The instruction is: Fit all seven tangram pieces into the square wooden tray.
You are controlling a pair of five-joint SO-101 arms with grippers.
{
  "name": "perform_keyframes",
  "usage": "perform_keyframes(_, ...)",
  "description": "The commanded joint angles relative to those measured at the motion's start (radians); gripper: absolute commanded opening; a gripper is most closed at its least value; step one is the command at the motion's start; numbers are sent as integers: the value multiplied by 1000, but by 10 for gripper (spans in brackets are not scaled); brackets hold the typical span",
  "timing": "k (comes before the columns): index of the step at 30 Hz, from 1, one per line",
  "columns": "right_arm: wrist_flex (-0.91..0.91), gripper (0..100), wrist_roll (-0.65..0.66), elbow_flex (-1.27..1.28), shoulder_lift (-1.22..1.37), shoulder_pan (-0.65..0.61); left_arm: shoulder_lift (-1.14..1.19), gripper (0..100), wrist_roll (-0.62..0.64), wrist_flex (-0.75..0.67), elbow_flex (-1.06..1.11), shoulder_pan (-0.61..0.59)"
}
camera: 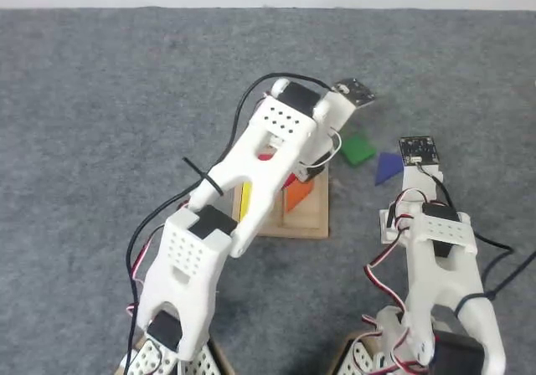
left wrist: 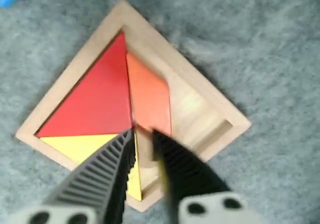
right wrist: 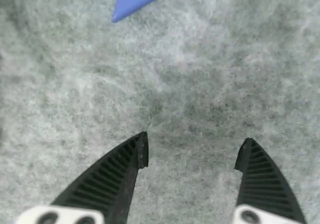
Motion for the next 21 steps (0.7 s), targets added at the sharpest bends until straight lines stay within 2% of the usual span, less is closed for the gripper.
perform_keyframes(1,-15,292,9,-6,-31,-7,11,175,-12,-23,-5,-15)
perform_keyframes(11,-15,292,9,-6,-31,-7,163,179,-11,-118,-7,-12)
perform_keyframes(18,-15,292,9,-6,-31,-7,224,176,-3,-101,-1,25)
perform_keyframes(21,-15,292,9,-6,-31,-7,252,140,17,-81,-1,71)
